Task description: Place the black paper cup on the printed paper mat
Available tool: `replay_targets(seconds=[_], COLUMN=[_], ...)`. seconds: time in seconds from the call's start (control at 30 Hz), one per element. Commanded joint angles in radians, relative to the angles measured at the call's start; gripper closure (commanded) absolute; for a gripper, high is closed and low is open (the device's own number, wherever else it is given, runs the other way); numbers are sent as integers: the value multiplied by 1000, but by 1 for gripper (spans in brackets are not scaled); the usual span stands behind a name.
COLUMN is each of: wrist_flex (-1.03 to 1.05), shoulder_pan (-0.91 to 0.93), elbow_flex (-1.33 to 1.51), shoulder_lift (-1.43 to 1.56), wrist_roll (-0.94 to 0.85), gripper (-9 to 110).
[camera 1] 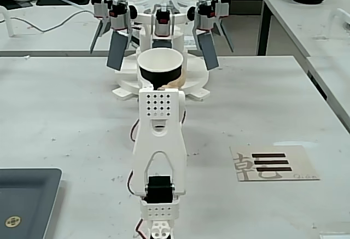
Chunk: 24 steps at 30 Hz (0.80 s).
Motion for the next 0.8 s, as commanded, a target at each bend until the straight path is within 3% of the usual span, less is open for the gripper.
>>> replay_targets(seconds=[0.0, 0.77], wrist_flex=[-54, -71], shoulder_pan=[-5, -6], elbow_flex=[173, 288], shoulder_lift=[152, 253], wrist_roll=[-112, -57], gripper=[94, 94])
